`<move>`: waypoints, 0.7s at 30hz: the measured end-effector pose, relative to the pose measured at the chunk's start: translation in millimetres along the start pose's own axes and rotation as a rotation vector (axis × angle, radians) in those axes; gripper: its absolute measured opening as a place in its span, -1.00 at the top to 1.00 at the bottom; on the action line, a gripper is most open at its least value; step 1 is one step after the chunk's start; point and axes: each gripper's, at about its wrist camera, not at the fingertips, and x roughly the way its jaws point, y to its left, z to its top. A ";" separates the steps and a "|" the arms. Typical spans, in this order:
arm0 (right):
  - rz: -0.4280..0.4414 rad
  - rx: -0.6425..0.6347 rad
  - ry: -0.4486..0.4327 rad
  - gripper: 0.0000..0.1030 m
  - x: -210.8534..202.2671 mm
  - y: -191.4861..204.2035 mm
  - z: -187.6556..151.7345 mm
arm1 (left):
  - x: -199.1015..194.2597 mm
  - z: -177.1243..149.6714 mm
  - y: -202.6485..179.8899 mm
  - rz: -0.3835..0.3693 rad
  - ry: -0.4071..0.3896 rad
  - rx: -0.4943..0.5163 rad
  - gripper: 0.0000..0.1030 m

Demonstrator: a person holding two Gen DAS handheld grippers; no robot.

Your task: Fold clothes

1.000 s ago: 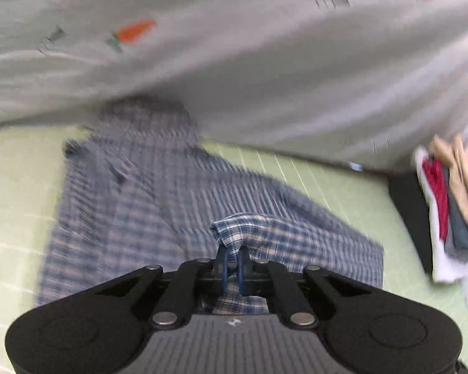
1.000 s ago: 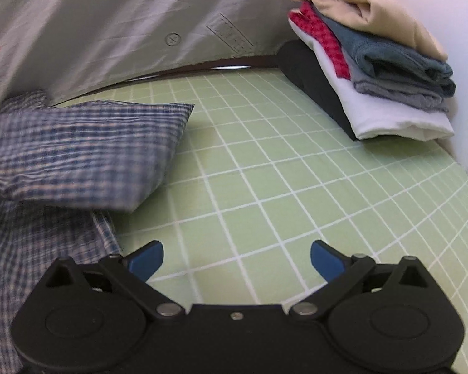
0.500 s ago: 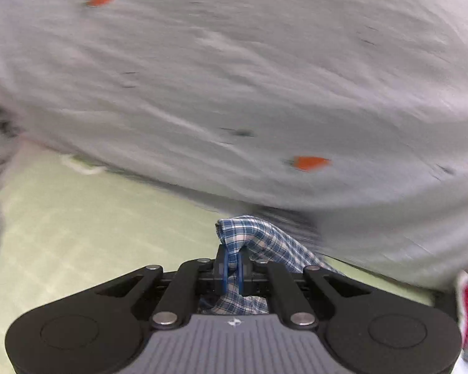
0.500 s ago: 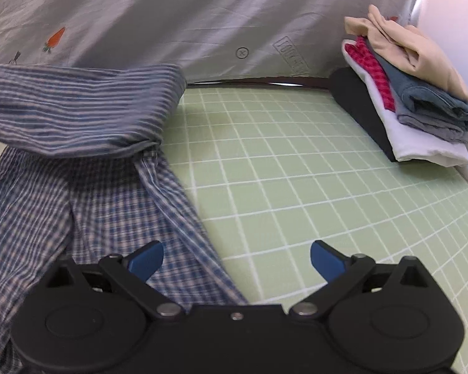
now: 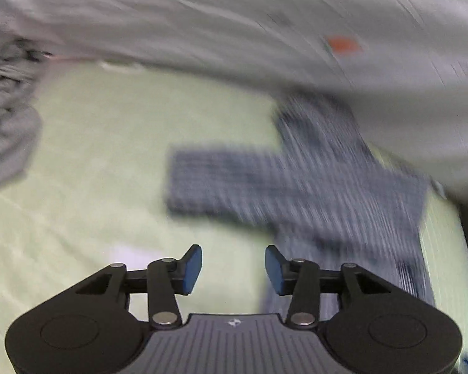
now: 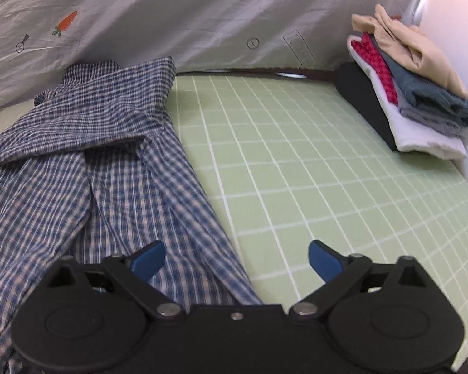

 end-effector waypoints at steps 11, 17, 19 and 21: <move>0.094 0.092 0.117 -0.12 -10.6 -49.2 -52.6 | -19.3 -110.7 -66.6 -0.044 0.153 0.217 -0.05; 0.149 -0.004 0.079 0.98 -22.7 -52.6 -64.9 | -30.7 -136.2 -57.4 0.005 0.169 0.162 -0.09; 0.140 -0.034 0.055 0.98 -28.1 -55.9 -64.5 | -34.5 -142.5 -52.9 0.019 0.173 0.144 -0.09; 0.129 -0.063 0.029 0.98 -33.8 -59.2 -63.9 | -37.3 -146.2 -52.0 0.026 0.165 0.157 -0.12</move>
